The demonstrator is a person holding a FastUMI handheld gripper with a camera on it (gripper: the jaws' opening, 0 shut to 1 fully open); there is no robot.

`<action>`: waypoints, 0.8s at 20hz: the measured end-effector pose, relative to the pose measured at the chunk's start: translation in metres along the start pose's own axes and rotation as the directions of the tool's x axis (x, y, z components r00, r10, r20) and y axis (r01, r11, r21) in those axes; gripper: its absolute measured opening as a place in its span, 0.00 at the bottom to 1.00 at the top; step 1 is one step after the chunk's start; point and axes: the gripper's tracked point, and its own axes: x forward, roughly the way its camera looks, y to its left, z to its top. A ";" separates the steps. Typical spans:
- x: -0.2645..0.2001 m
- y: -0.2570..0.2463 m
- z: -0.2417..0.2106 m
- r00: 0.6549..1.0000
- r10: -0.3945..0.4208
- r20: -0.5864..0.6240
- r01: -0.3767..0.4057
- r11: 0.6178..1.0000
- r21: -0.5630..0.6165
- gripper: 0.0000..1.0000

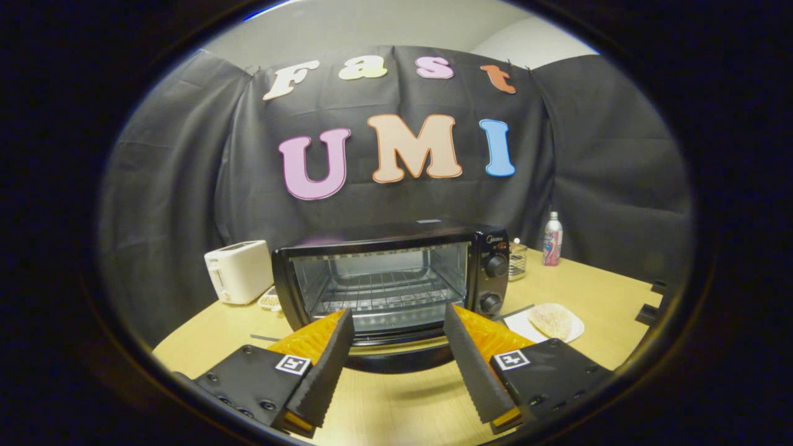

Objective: Open the toaster oven, put the food inside, and close the toaster oven door.

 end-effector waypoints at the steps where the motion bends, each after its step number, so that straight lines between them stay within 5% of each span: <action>1: -0.001 -0.001 -0.003 1.000 0.000 -0.016 0.000 1.000 -0.003 0.91; 8: -0.008 -0.010 -0.040 0.989 -0.037 -0.144 0.032 0.999 -0.037 0.90; 16: 0.000 -0.018 -0.104 0.938 -0.069 -0.339 0.056 0.997 -0.047 0.89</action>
